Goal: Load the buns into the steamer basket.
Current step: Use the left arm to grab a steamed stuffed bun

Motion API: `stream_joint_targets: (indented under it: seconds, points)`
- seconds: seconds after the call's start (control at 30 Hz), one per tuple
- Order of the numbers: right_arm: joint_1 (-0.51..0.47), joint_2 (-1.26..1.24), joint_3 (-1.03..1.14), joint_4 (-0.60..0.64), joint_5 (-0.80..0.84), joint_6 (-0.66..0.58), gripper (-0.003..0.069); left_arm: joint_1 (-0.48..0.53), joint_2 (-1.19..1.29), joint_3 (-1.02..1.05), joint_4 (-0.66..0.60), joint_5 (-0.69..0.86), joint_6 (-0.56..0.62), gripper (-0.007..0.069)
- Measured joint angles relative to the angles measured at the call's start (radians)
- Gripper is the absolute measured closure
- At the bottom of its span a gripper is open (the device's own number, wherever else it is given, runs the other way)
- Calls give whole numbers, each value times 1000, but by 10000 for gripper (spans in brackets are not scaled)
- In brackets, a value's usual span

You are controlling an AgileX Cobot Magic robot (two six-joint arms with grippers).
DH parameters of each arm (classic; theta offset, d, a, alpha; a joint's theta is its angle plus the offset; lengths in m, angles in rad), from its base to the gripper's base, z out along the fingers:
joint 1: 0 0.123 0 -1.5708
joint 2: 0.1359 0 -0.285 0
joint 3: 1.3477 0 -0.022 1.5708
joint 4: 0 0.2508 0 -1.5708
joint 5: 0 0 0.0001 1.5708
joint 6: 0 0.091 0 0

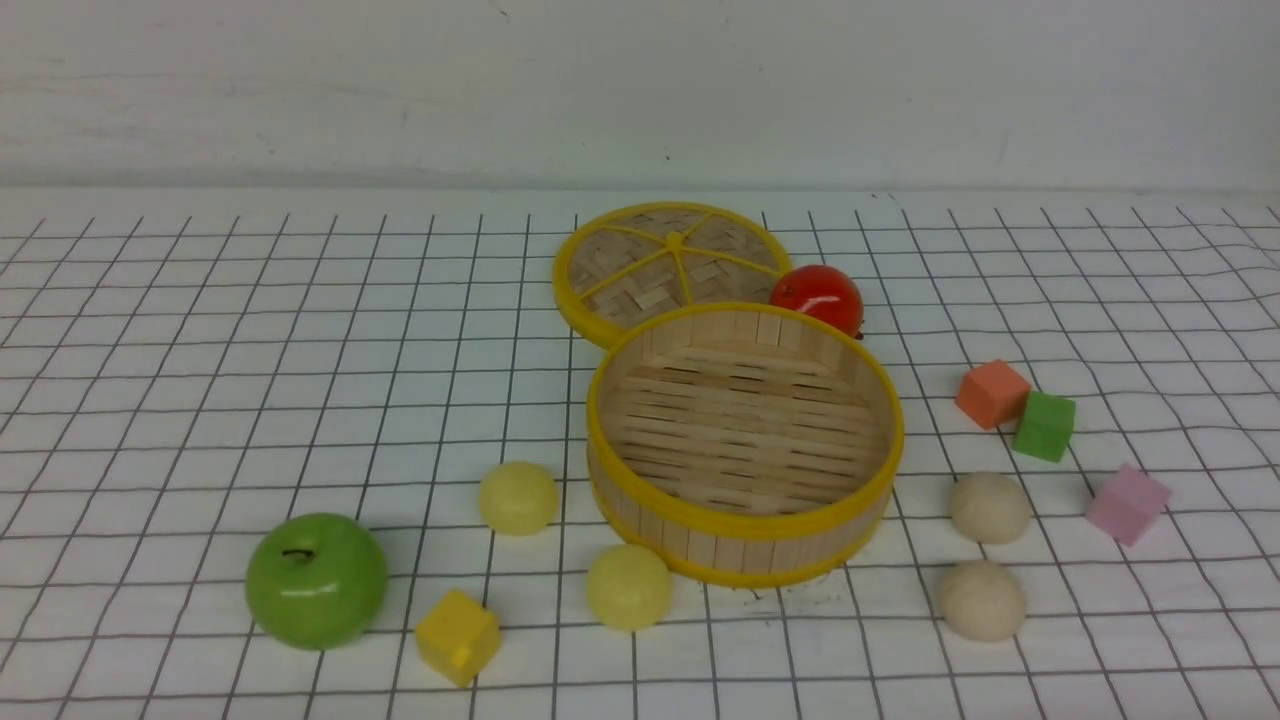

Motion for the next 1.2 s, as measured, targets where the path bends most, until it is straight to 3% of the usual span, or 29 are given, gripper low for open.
stream_joint_targets:
  seconds: [0.07,0.2,0.27,0.37,0.43,0.53,0.67,0.8,1.03,1.1,1.2]
  points:
    - [0,0,0,0,0,0,420,0,0,0,-81,-38,-29,387]
    - [0,0,0,0,0,0,420,0,0,0,-375,-219,-127,387]
    - [0,0,0,0,0,0,420,0,0,0,-437,-300,-130,403]
    - [0,0,0,0,0,0,420,-1,7,-54,-462,-268,-129,463]
    - [0,0,0,0,0,0,420,-2,30,-118,-454,-194,-101,510]
    - [0,0,0,0,0,0,420,-6,187,-319,-382,46,30,627]
    - [0,0,0,0,0,0,420,-6,476,-559,-278,359,116,638]
    - [0,0,0,0,0,0,420,-6,728,-712,-185,518,125,638]
    - [0,0,0,0,0,0,420,-58,1150,-896,-95,524,159,638]
    - [0,0,0,0,0,0,420,-190,1288,-990,-39,521,158,638]
    - [0,0,0,0,0,0,420,-293,1381,-1071,31,536,122,638]
